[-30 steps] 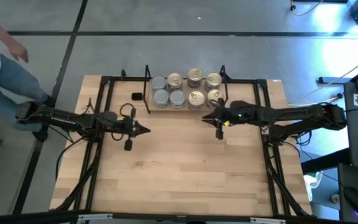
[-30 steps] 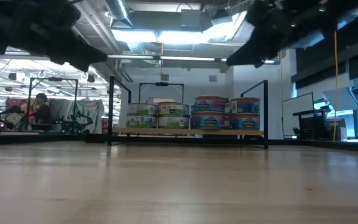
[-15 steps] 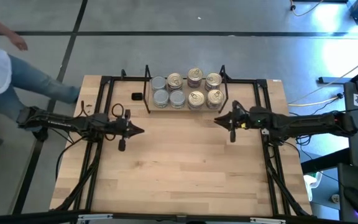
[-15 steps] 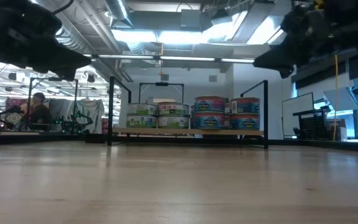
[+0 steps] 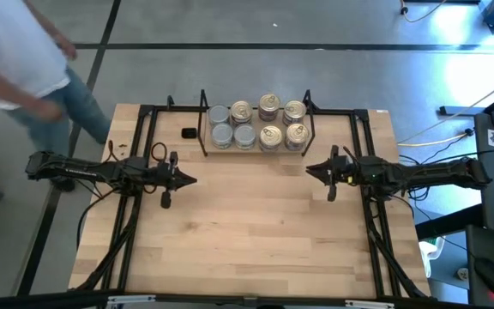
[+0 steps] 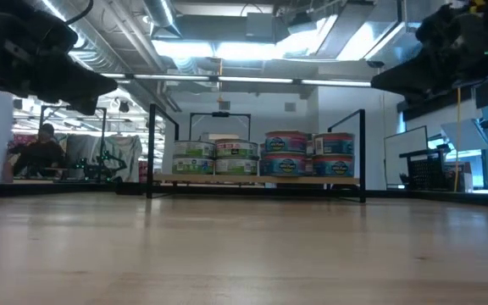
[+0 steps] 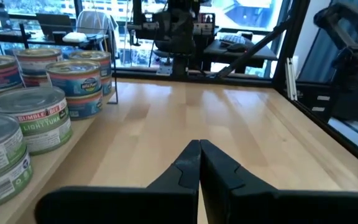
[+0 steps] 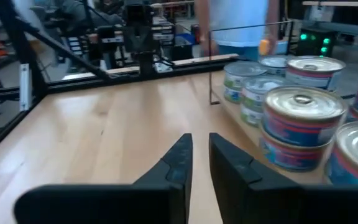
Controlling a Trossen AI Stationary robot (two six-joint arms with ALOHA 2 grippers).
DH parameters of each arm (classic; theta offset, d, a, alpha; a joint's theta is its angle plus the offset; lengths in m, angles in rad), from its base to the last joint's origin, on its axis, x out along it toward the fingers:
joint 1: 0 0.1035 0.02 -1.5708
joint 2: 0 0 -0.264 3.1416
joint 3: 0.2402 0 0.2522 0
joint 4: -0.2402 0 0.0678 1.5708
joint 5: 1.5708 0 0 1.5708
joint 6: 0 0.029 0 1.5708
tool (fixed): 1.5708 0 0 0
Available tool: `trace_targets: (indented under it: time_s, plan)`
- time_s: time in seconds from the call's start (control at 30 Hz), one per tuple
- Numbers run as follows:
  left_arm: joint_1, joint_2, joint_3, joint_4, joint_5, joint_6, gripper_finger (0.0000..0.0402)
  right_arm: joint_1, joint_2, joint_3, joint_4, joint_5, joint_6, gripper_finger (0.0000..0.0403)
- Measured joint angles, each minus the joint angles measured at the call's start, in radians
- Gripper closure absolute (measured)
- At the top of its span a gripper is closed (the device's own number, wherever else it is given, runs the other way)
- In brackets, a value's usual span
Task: Stack canned seafood by type on shelf
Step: Return to Home Position
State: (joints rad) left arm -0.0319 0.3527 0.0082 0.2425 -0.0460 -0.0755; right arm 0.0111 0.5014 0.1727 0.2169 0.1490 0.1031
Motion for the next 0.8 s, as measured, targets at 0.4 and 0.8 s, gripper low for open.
trace_targets:
  time_s: [0.4,0.8]
  plan:
    - [0.002,-0.148,0.0,-0.144,-0.03,-0.002,0.0399,0.042,-0.323,-0.156,-0.114,0.134,0.075,0.035]
    - [0.003,-0.35,0.002,-0.226,-0.021,-0.001,0.0397,0.041,-0.498,-0.155,-0.186,0.037,0.024,0.035]
